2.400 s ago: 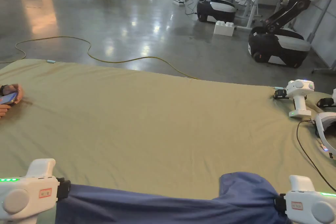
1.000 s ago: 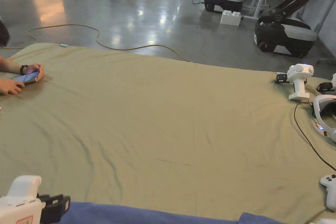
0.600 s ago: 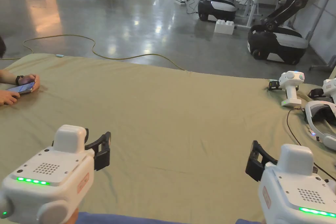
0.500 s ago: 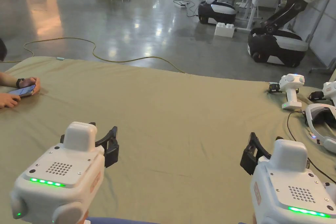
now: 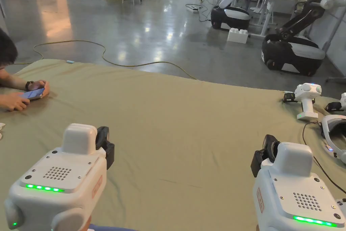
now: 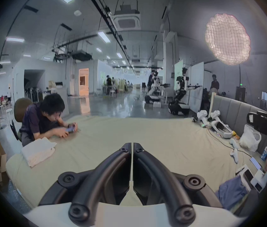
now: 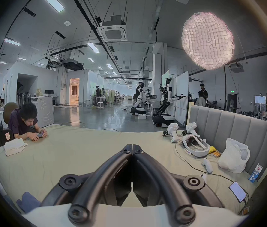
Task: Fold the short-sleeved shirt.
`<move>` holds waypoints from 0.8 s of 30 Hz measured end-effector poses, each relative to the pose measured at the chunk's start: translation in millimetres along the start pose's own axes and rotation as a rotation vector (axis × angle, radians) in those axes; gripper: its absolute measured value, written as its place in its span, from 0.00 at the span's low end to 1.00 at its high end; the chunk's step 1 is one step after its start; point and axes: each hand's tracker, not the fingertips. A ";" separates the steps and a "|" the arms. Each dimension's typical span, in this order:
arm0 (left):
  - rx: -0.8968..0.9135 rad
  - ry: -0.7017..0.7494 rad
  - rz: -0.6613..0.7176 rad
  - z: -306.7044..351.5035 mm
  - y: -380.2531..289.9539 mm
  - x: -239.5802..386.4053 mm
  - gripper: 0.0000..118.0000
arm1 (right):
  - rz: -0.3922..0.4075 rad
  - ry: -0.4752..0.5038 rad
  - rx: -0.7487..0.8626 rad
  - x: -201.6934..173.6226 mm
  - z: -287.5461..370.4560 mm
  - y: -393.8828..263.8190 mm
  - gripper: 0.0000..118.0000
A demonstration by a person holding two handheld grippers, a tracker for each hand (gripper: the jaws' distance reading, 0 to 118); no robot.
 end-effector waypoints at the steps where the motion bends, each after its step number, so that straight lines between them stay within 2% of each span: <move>1: -0.043 -0.023 0.011 -1.5 -3.0 -8.9 0.02 | 0.007 0.003 -0.008 0.0 -0.4 -0.9 0.00; 6: -0.340 -0.130 0.128 -6.1 -38.3 -78.4 0.02 | 0.048 0.026 -0.098 -1.5 -7.9 -14.4 0.00; 11: -0.576 -0.202 0.271 -14.5 -86.8 -148.9 0.02 | 0.034 0.048 -0.174 -7.1 -13.6 -32.0 0.00; 17: -0.803 -0.316 0.443 -25.0 -131.4 -190.6 0.03 | 0.068 0.072 -0.235 -19.6 -16.9 -44.5 0.00; 19: -0.857 -0.381 0.525 -22.9 -137.8 -193.4 0.22 | 0.071 0.075 -0.249 -23.1 -18.1 -46.8 0.00; 21: -0.888 -0.414 0.612 -29.3 -150.1 -202.5 0.55 | 0.077 0.082 -0.262 -26.2 -18.8 -48.7 0.00; 24: -0.913 -0.454 0.679 -37.1 -166.6 -210.5 0.57 | 0.087 0.088 -0.272 -29.8 -19.3 -51.6 0.00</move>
